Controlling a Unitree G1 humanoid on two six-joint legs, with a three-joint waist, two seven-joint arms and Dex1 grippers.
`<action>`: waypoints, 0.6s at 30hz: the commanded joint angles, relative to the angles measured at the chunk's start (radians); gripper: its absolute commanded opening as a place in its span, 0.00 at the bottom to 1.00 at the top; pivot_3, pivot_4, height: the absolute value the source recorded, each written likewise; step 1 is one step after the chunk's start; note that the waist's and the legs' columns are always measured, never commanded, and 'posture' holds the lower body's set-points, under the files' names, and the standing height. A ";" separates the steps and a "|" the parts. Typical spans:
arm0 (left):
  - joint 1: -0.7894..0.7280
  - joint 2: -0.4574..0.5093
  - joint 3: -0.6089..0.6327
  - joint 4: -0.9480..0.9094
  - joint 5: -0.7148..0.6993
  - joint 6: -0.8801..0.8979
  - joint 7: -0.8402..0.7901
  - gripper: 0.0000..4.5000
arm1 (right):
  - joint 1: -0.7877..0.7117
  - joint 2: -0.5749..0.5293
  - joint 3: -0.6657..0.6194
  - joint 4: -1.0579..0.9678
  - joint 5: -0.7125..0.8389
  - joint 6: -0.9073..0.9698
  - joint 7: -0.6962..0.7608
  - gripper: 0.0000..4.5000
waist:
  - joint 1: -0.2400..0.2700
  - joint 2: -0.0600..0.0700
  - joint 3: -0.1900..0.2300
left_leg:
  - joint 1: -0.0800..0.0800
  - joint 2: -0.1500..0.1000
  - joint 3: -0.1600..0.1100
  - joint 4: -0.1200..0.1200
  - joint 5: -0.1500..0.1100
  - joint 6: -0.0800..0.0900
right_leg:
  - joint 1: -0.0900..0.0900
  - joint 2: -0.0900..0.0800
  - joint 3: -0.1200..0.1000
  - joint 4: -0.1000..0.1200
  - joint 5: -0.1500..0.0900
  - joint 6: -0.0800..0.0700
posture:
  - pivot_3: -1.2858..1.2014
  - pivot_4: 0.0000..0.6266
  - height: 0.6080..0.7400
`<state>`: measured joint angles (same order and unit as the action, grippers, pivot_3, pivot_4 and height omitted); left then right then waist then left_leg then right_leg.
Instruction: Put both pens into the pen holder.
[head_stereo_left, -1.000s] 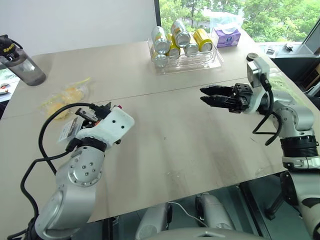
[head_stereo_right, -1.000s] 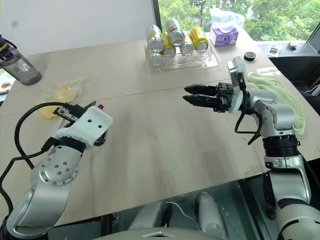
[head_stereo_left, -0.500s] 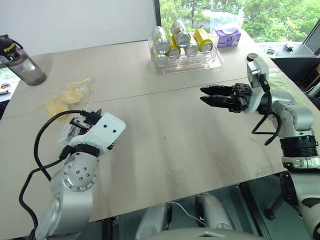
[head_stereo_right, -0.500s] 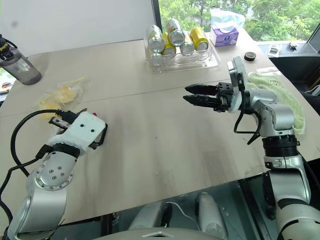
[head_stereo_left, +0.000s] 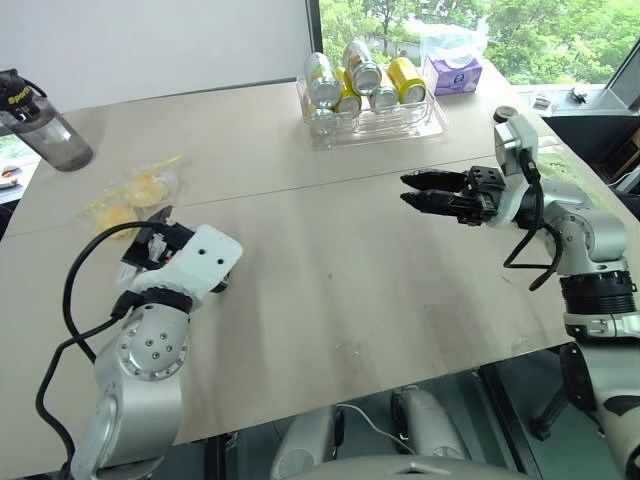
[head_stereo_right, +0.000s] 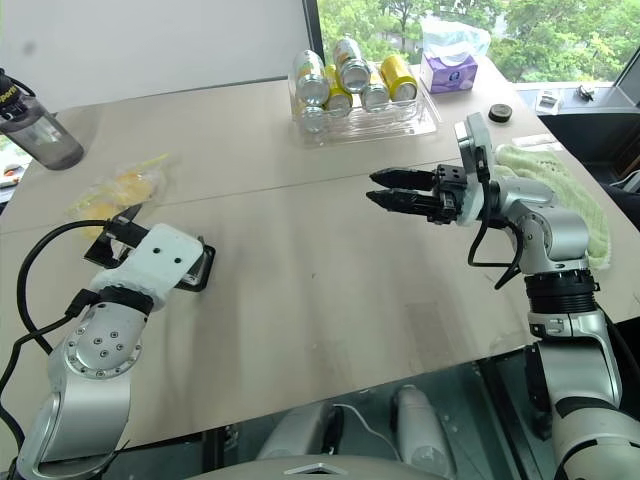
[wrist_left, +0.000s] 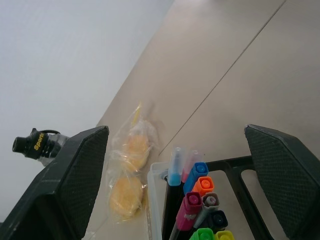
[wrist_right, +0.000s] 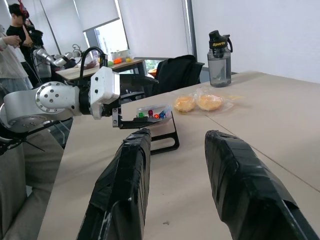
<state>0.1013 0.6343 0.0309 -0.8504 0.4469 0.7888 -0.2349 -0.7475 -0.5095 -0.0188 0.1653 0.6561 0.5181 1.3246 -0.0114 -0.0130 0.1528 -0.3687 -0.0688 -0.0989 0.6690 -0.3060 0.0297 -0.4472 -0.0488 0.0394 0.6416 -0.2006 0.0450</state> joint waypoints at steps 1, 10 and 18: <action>-0.004 -0.005 0.021 -0.013 0.032 -0.017 -0.005 0.99 | 0.000 -0.010 -0.031 -0.033 0.014 -0.011 0.002 0.42 | 0.000 0.000 0.000 | 0.000 0.000 0.000 0.000 0.000 0.000 | 0.000 0.000 0.000 0.000 0.000 0.000 | 0.52 0.24 0.99; -0.054 -0.038 0.001 0.003 0.038 -0.044 -0.011 0.99 | 0.024 -0.025 -0.022 -0.031 0.007 -0.009 0.015 0.42 | 0.001 0.000 0.000 | 0.000 0.000 0.000 0.000 0.000 0.000 | 0.000 0.000 0.000 0.000 0.000 0.000 | 0.52 0.24 0.99; -0.073 -0.220 -0.048 0.057 -0.128 -0.160 -0.041 0.99 | 0.164 -0.065 0.038 0.065 -0.204 -0.251 0.007 0.42 | -0.001 -0.002 -0.001 | -0.001 -0.001 0.000 0.001 0.000 0.000 | 0.000 -0.001 -0.001 0.000 0.000 0.000 | 0.52 0.24 0.99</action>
<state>0.0070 0.4553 -0.0262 -0.7895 0.3785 0.6937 -0.2733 -0.6019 -0.5480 0.0230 0.2299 0.5003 0.3503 1.3377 -0.0121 -0.0145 0.1515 -0.3695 -0.0695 -0.0986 0.6701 -0.3062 0.0300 -0.4478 -0.0493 0.0385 0.6420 -0.2005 0.0452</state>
